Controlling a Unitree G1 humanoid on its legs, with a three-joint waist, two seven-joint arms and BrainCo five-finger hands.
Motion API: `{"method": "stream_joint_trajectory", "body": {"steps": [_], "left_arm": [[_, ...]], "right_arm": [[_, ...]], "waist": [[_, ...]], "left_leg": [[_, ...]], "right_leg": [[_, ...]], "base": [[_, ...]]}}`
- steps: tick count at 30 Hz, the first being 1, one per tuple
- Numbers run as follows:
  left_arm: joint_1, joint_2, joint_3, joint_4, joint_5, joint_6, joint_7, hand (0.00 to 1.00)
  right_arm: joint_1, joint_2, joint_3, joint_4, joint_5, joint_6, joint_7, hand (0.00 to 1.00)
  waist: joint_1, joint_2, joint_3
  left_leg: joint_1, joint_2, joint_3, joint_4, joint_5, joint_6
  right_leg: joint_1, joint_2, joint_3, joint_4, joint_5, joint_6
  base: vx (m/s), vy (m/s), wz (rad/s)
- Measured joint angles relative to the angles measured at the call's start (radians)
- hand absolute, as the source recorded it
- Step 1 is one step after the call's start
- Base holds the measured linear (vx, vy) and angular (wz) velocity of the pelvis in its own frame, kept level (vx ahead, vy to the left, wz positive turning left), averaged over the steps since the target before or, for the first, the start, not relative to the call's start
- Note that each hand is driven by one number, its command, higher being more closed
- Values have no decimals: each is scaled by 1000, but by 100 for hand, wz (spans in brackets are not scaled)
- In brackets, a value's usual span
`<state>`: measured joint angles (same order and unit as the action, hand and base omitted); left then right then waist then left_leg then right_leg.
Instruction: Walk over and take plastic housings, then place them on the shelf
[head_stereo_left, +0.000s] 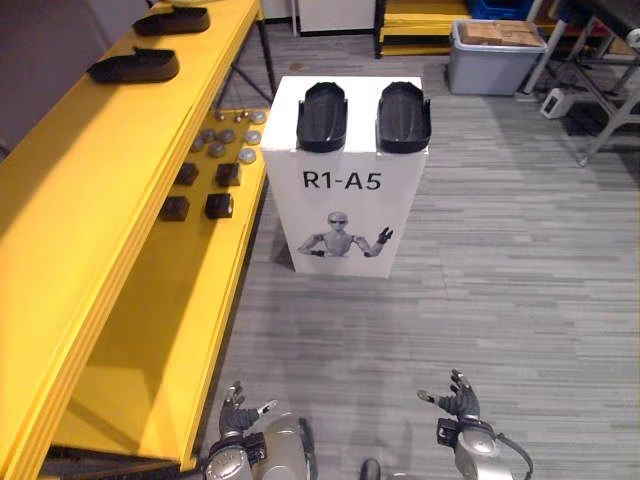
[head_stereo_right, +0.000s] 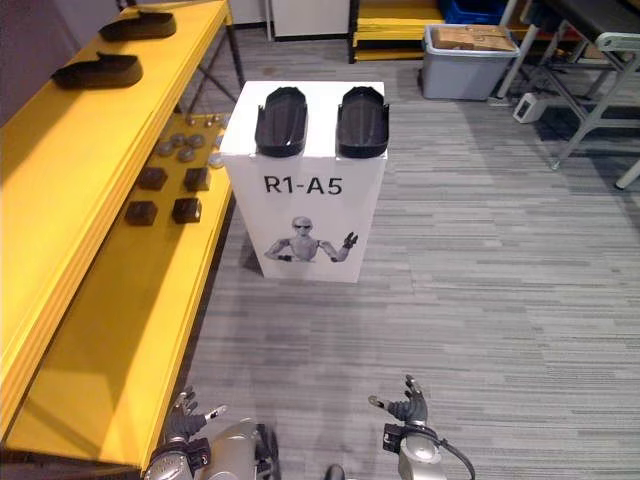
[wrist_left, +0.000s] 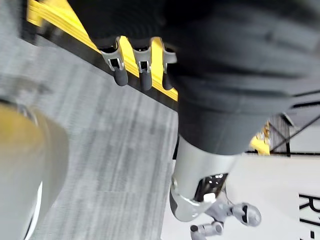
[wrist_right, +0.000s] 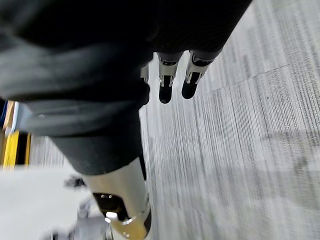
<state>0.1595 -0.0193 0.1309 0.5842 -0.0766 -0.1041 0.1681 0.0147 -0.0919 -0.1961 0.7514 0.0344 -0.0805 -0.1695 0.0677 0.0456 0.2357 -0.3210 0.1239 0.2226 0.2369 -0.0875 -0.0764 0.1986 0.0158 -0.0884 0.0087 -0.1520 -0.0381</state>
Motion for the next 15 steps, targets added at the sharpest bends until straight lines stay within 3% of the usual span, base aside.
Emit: {"method": "stream_joint_trajectory", "body": {"steps": [1,2,3,4,6,7,8,9,11,15], "left_arm": [[3,2,1,4,0,-1,1,0],[9,8,9,6,0,-1,1,0],[7,12,11,6,0,-1,1,0],[7,12,10,8,0,0,1,0],[20,13,-1,27,0,4,1,0],[25,16,-4,27,0,4,1,0],[30,24,-13,28,0,6,1,0],[31,38,-39,28,-1,9,2,0],[31,48,-40,27,-4,9,4,0],[-7,50,-41,25,-20,7,3,0]], "right_arm": [[0,-2,1,13,0,1,-1,0],[6,3,5,23,-2,1,-1,0],[19,7,11,24,-5,1,-1,0],[27,7,13,26,-6,1,0,0],[33,12,12,54,-15,3,2,0],[37,15,14,56,-21,4,3,0],[43,18,19,56,-31,7,4,0],[59,22,24,55,-36,13,9,0],[64,21,44,51,-36,16,11,0],[55,21,53,39,-36,16,14,0]], "waist": [[2,-2,-1],[4,-19,-18],[3,-52,-23],[4,-63,-26],[0,-68,-28],[-1,-70,-26],[-7,-72,-23],[-18,-71,-23],[-28,-70,-23],[-53,-57,-16]], "left_leg": [[9,-2,-6,-2,58,11],[11,-26,-4,12,107,55],[6,-60,1,46,92,83],[5,-72,11,66,78,105],[66,-96,47,83,1,133],[94,-106,51,78,-14,136],[139,-120,51,73,-37,146],[211,-133,39,72,-72,159],[285,-142,25,42,-91,160],[399,-126,-46,-31,-100,146]], "right_leg": [[11,-4,17,6,-19,9],[10,-31,42,26,-57,28],[7,-70,51,57,-93,46],[1,-88,54,92,-111,56],[-117,-135,55,426,-140,94],[-164,-152,53,554,-120,132],[-236,-178,55,735,-96,193],[-316,-191,50,924,-102,182],[-379,-194,21,949,-116,162],[-489,-160,-38,606,-112,131]], "base": [[425,242,-63],[461,249,-52],[587,273,-43],[576,241,-33],[505,221,-33],[470,233,-21],[480,204,7],[580,182,23],[480,78,33],[445,-53,60]]}}
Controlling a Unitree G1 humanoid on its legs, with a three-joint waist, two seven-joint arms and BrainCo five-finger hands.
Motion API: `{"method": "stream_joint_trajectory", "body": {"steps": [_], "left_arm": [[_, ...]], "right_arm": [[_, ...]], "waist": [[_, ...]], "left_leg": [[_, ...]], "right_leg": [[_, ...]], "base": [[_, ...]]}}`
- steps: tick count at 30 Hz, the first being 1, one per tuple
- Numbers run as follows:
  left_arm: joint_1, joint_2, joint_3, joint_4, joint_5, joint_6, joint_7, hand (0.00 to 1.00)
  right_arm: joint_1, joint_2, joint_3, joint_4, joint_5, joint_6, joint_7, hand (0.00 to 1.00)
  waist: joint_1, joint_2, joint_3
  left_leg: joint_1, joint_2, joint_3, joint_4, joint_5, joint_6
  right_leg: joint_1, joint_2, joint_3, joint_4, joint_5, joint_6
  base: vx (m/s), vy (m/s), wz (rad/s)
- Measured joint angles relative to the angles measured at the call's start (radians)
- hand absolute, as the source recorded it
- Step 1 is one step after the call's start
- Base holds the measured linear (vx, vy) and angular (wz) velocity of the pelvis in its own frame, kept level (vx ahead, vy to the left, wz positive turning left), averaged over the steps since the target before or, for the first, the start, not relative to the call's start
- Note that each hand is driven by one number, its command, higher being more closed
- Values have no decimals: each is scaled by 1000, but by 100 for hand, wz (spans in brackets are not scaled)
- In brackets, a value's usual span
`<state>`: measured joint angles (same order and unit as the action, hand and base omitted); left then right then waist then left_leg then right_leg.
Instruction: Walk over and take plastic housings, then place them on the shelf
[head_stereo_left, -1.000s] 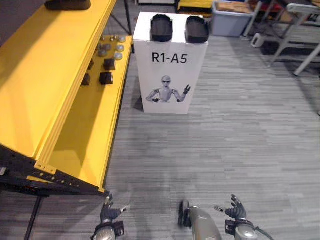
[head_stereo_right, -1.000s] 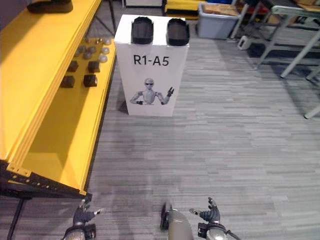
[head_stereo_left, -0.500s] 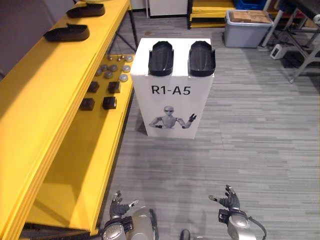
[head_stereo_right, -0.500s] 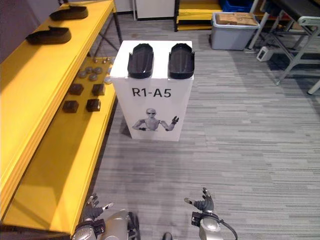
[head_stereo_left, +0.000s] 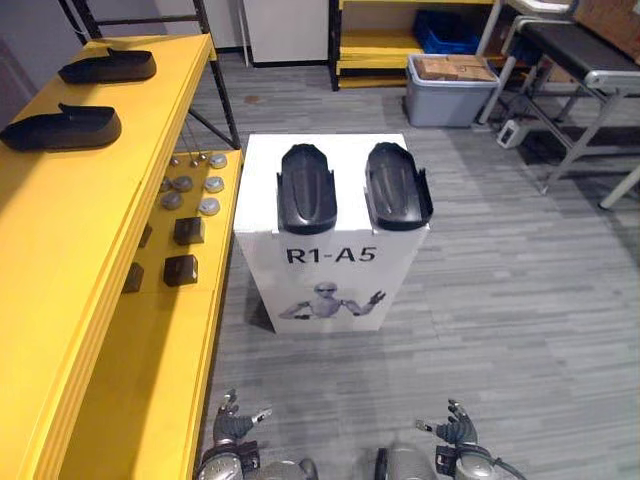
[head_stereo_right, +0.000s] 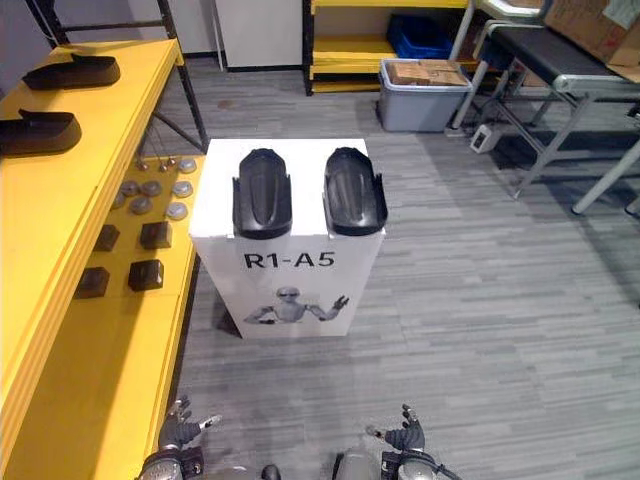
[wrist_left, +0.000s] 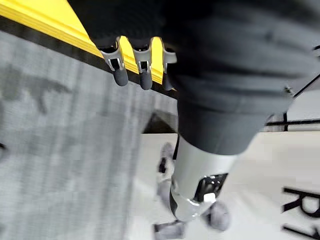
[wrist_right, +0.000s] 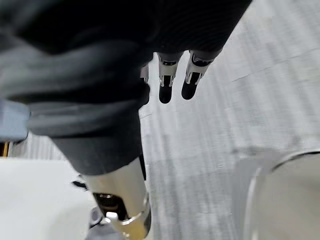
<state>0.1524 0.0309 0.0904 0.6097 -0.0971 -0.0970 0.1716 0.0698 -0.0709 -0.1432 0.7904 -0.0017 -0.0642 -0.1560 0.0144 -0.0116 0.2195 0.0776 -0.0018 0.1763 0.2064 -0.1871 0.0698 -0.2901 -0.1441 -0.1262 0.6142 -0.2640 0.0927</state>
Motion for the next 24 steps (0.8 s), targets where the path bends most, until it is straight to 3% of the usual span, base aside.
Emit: {"method": "stream_joint_trajectory", "body": {"steps": [1,2,3,4,6,8,9,11,13,14,15,17,18,20,24], "left_arm": [[-5,7,0,0,0,-3,0,0],[-3,11,0,4,0,-4,0,0],[-4,12,0,19,1,-4,0,0],[1,-2,1,32,1,-3,1,0],[-4,-28,5,39,2,0,-1,0],[-21,-56,5,38,2,0,-1,0],[-25,-73,5,32,2,-2,-2,0],[-27,-84,-1,26,2,-1,-5,0],[-26,-85,3,17,1,0,-4,0],[-26,-85,2,18,1,0,-4,0],[-22,-85,0,19,1,0,-4,0],[-20,-75,6,31,1,1,-4,0],[-21,-60,7,32,1,1,-3,0],[-16,-56,8,32,1,2,-3,0],[0,-45,11,38,2,2,-6,0]], "right_arm": [[0,0,4,0,0,0,0,0],[4,0,6,3,0,0,0,0],[10,-5,6,5,0,0,0,0],[3,-17,5,2,0,1,-1,0],[8,-17,-8,-34,0,1,-1,0],[46,-6,-10,-69,5,1,-3,0],[66,9,-2,-101,8,0,-5,0],[60,10,3,-119,19,-3,-11,0],[45,16,-8,-119,34,-3,-13,0],[49,24,-18,-115,37,-2,-14,0],[54,27,-36,-115,39,-2,-16,0],[61,42,-60,-101,47,2,-20,0],[82,54,-59,-106,48,1,-21,0],[97,58,-64,-106,50,1,-22,0],[109,58,-95,-122,78,1,-24,0]], "waist": [[2,-3,-2],[2,-5,-3],[1,0,-8],[9,31,-23],[4,48,-24],[-2,51,-20],[12,39,-16],[28,39,-21],[27,43,-23],[29,45,-25],[26,56,-33],[24,56,-44],[30,27,-53],[30,14,-60],[25,16,-81]], "left_leg": [[30,13,-22,-10,-24,-40],[43,19,-33,-10,-35,-56],[57,28,-53,-10,-45,-73],[53,66,-62,-5,-47,-88],[28,93,-67,77,-19,-131],[-46,134,-56,345,21,-150],[-122,182,-22,549,48,-143],[-211,230,38,640,-4,-153],[-262,236,46,514,-13,-154],[-258,226,35,366,-6,-157],[-236,211,19,193,57,-160],[-201,195,4,91,125,-141],[-168,173,22,39,132,-137],[-128,147,45,-2,138,-128],[-71,110,76,-100,164,-118]], "right_leg": [[0,24,21,-203,74,-17],[7,33,33,-244,166,-25],[32,47,39,-268,245,-66],[40,74,27,-275,243,-81],[78,78,-22,-280,222,-102],[196,81,-79,-334,210,-109],[274,87,-80,-381,199,-120],[318,89,-77,-435,174,-120],[331,89,-71,-452,174,-114],[335,89,-67,-451,169,-107],[334,99,-57,-449,161,-93],[336,107,-40,-449,153,-75],[344,83,-24,-451,144,-59],[352,58,-16,-453,137,-49],[356,32,10,-465,128,-33]], "base": [[486,-164,62],[614,-246,62],[514,-238,28],[496,-247,18],[428,-242,41],[405,-270,76],[294,-185,41],[180,-100,-8],[161,7,-18],[232,112,-16],[195,143,-18],[172,172,-23],[178,146,-21],[124,120,-16],[62,86,-16]]}}
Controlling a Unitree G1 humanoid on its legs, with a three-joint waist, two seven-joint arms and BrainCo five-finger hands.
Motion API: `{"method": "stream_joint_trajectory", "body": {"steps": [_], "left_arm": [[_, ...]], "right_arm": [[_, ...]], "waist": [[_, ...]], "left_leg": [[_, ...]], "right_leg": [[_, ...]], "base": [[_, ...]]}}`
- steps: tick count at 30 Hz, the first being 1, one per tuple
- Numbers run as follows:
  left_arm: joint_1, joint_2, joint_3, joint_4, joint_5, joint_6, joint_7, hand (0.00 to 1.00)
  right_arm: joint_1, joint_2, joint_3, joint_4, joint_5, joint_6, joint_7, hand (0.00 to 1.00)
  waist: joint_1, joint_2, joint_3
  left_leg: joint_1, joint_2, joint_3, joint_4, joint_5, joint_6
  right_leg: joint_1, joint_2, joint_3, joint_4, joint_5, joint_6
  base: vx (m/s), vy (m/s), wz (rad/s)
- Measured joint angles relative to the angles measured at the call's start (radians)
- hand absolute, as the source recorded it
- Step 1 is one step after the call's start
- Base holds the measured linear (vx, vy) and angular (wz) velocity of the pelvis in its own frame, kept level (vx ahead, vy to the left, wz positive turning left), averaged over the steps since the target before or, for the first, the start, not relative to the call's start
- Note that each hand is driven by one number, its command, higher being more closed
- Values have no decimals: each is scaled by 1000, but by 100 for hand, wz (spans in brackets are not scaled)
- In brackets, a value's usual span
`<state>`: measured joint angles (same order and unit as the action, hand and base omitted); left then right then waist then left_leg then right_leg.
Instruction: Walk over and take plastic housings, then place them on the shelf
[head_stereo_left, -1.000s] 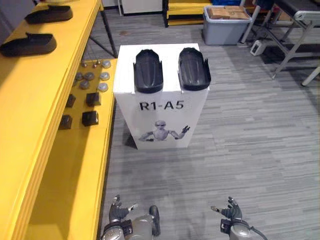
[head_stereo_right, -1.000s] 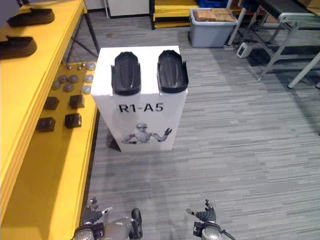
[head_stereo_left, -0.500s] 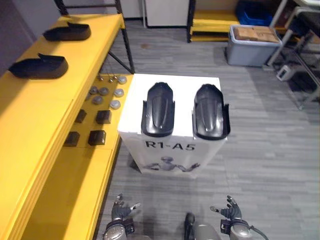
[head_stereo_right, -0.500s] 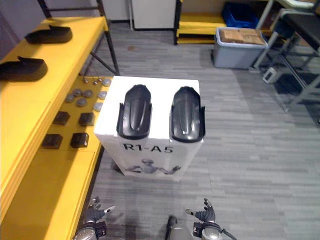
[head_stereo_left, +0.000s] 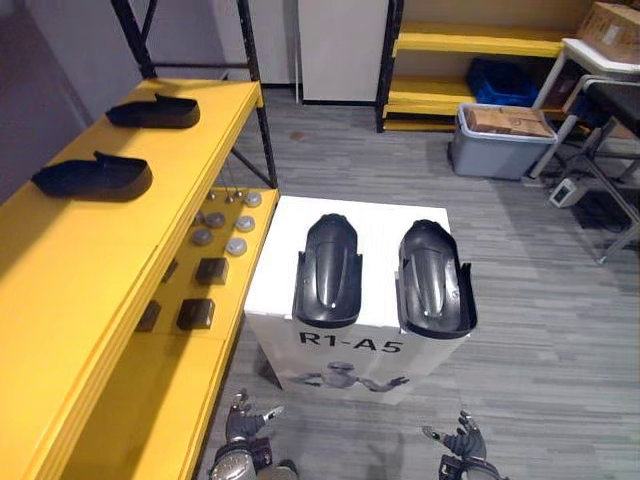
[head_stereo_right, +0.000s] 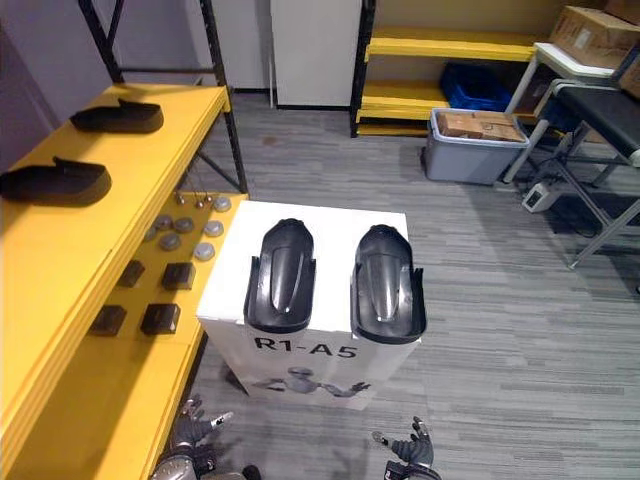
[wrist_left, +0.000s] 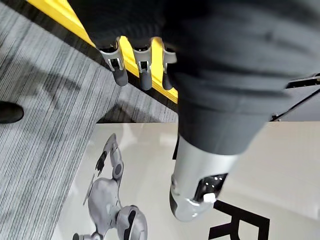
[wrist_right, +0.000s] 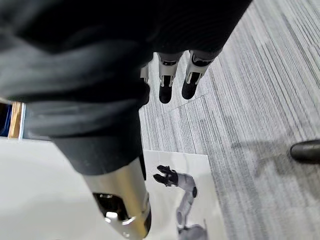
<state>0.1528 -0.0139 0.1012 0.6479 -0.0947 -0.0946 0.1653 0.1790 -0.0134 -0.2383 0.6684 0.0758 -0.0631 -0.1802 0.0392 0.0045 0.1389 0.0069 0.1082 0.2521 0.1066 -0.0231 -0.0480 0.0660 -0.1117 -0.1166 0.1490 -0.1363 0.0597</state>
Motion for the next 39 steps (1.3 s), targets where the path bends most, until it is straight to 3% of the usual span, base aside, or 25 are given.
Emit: {"method": "stream_joint_trajectory", "body": {"steps": [5,11,15,18,24,28,32,39], "left_arm": [[11,24,1,1,1,2,-4,0],[50,35,0,0,1,2,-17,0],[88,60,-11,1,2,1,-21,0],[96,62,-24,2,2,0,-28,0],[96,69,-56,6,2,-3,-49,0],[95,77,-89,37,1,-6,-52,0],[107,74,-90,50,2,-6,-54,0],[110,73,-90,53,1,-10,-50,0]], "right_arm": [[15,-30,-78,-198,36,0,-14,0],[11,-154,-172,-495,-3,0,-39,0],[-39,-201,-171,-595,-63,-1,-39,0],[-86,-259,-111,-612,-97,-3,-37,0],[-194,-303,31,-588,-123,-26,-14,0],[-270,-304,111,-467,-143,-27,-3,0],[-319,-306,168,-381,-165,-23,0,0],[-469,-288,206,-171,-319,43,-19,0]], "waist": [[-13,-4,-4],[-30,-9,-18],[-57,-10,-27],[-56,-9,-28],[-49,-7,-29],[-24,6,-30],[-23,14,-31],[-9,17,-30]], "left_leg": [[41,-2,36,-91,30,-10],[55,-3,75,-123,31,-11],[58,-3,76,-133,31,-11],[59,-1,75,-133,31,-10],[41,-10,50,-133,30,-10],[17,-29,7,-136,45,5],[17,-37,-39,-181,81,11],[16,-40,-64,-193,97,13]], "right_leg": [[-18,17,38,-4,0,0],[-49,30,110,-6,1,-1],[-66,37,153,-5,8,-1],[-79,41,184,-6,31,2],[-81,31,188,-51,73,14],[-88,14,163,-69,74,16],[-88,11,131,-73,74,17],[-67,11,106,-109,95,17]], "base": [[61,2,-22],[69,8,-28],[42,-9,-26],[-9,5,-27],[-67,41,-5],[-109,43,22],[-71,16,30],[-1,9,7]]}}
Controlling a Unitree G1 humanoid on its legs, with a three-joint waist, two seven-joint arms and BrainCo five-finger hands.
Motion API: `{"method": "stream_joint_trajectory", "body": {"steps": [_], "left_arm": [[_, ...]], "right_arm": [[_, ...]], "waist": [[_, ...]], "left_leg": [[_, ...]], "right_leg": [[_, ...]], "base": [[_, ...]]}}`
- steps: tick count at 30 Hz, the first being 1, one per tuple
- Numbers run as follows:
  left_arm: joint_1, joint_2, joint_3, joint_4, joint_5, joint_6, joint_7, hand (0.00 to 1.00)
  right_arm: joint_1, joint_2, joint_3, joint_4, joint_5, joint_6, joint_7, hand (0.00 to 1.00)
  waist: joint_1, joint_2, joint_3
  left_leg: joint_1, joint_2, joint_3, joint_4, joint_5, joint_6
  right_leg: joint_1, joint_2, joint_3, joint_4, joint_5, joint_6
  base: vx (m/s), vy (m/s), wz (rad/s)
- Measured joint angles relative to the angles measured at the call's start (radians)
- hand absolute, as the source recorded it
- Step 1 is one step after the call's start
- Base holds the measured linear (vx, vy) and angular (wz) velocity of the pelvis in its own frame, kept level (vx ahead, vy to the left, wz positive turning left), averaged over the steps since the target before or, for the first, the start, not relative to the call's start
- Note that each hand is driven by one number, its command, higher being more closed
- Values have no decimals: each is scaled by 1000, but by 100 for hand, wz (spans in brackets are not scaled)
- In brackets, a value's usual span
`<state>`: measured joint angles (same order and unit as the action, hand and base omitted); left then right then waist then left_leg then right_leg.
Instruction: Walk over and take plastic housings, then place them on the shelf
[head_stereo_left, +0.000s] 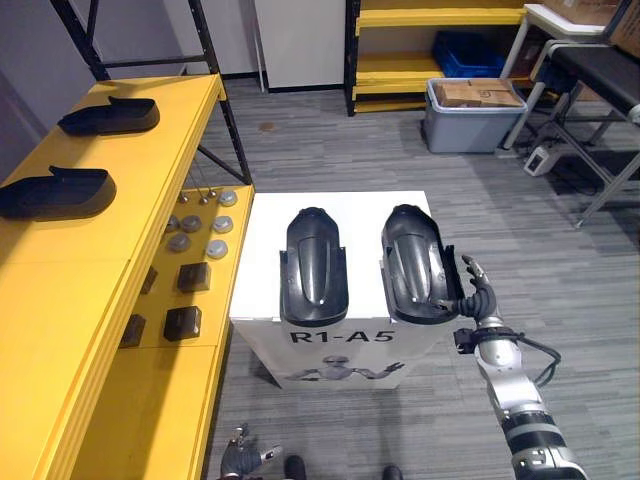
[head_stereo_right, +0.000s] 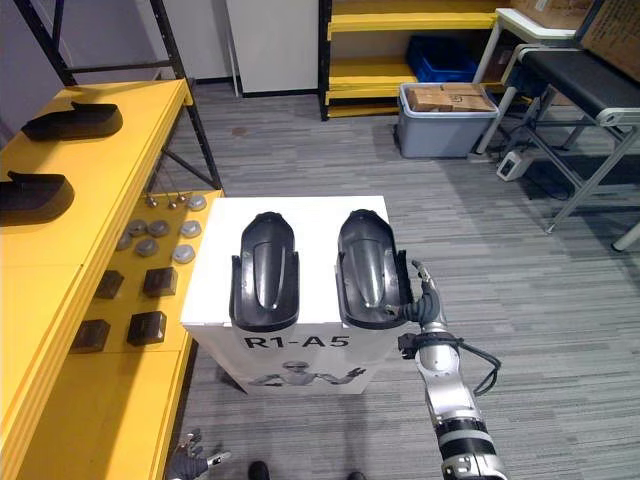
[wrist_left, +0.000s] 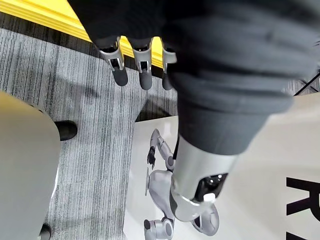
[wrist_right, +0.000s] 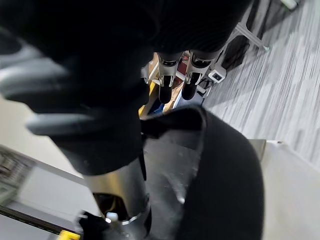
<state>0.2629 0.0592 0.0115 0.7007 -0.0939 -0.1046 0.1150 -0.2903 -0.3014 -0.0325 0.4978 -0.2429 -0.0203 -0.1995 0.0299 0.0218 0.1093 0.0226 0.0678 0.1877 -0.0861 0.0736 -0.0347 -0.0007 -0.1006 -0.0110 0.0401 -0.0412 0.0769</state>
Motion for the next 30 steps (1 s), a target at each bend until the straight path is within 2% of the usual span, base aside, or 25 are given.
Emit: {"method": "stream_joint_trajectory", "body": {"steps": [3,9,10,13,20,26,30], "left_arm": [[-19,-9,1,21,0,0,10,0],[-31,-19,1,30,-3,3,15,0],[-31,-19,1,31,-3,3,17,0],[-34,-19,1,31,-4,8,32,0],[-40,-19,1,36,-4,13,34,0],[-43,-19,0,37,-4,19,33,0],[-54,-20,0,22,-4,20,33,0]], "right_arm": [[-45,7,-10,75,-20,36,-35,0],[-141,76,-127,196,-15,66,-101,0],[-146,82,-136,200,-14,68,-107,100],[-152,109,-166,210,14,79,-138,100],[-158,112,-209,223,79,80,-153,100],[-138,112,-219,220,94,80,-146,100],[-98,113,-204,142,94,85,-134,100]], "waist": [[10,11,7],[12,16,17],[12,17,19],[11,15,25],[10,14,28],[9,13,31],[10,13,37]], "left_leg": [[-2,0,-9,0,2,0],[-1,3,-30,-1,3,-2],[-1,3,-29,-1,3,-2],[7,3,-29,-5,2,-3],[8,5,-22,-5,-4,-12],[34,11,-19,-5,-11,-22],[32,14,-19,-3,-15,-26]], "right_leg": [[4,1,-7,-3,1,-1],[23,4,-26,-19,4,-5],[23,4,-26,-20,4,-5],[34,4,-26,-26,4,-5],[38,5,-24,-36,6,-7],[70,10,-22,-53,6,-8],[71,13,-22,-60,6,-8]], "base": [[17,4,9],[4,1,8],[0,0,0],[0,0,0],[0,0,0],[17,2,-1],[-3,-1,-1]]}}
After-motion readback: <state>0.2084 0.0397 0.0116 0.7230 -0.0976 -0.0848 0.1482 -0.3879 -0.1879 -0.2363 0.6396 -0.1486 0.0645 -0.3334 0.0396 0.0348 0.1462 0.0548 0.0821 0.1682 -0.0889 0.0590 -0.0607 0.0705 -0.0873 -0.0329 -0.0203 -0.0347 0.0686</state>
